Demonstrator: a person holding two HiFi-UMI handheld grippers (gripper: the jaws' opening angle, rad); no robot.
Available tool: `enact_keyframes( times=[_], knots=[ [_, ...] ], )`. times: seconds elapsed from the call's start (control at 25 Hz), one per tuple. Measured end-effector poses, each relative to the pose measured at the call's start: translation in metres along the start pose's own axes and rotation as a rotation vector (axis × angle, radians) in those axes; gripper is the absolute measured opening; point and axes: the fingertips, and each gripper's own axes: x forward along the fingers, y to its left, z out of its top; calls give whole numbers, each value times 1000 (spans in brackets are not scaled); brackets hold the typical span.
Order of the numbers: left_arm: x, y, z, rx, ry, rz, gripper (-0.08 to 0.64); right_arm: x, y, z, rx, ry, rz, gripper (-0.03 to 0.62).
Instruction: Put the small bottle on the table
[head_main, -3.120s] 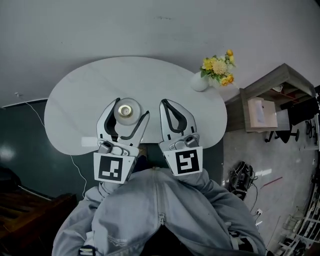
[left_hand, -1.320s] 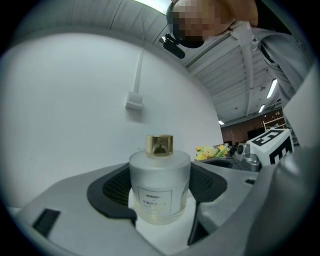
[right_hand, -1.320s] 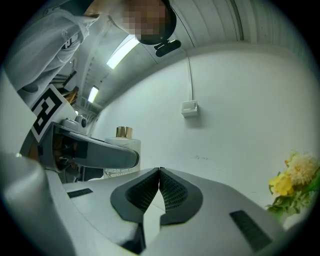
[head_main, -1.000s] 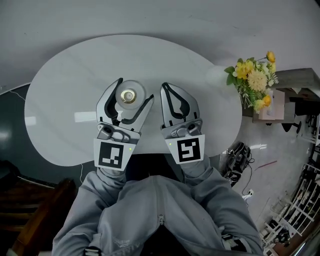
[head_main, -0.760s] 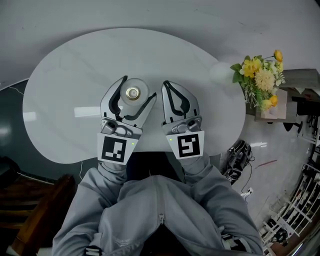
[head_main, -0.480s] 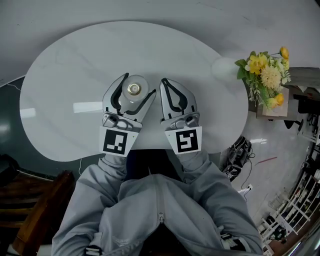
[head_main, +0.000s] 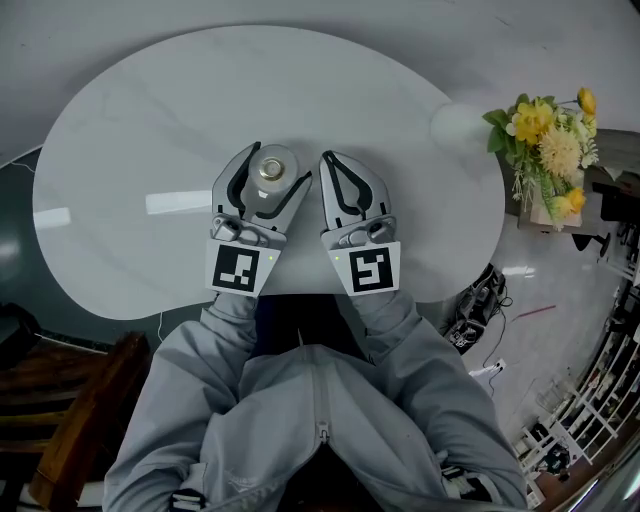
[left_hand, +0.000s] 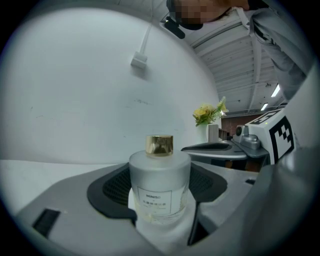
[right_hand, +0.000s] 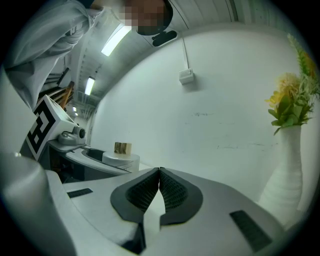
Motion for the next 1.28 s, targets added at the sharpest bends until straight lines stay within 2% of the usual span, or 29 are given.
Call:
enact_keyframes(
  times=[0.28, 0.76, 1.28],
  knots=[
    [3, 0, -18, 10, 52, -6, 333, 1, 3, -9, 4, 16, 3, 26],
    [3, 1, -46, 24, 193, -13, 333, 1, 7, -13, 0, 35, -2, 26],
    [0, 2, -62, -3, 237, 3, 333, 4, 10, -29, -9, 75, 10, 26]
  ],
)
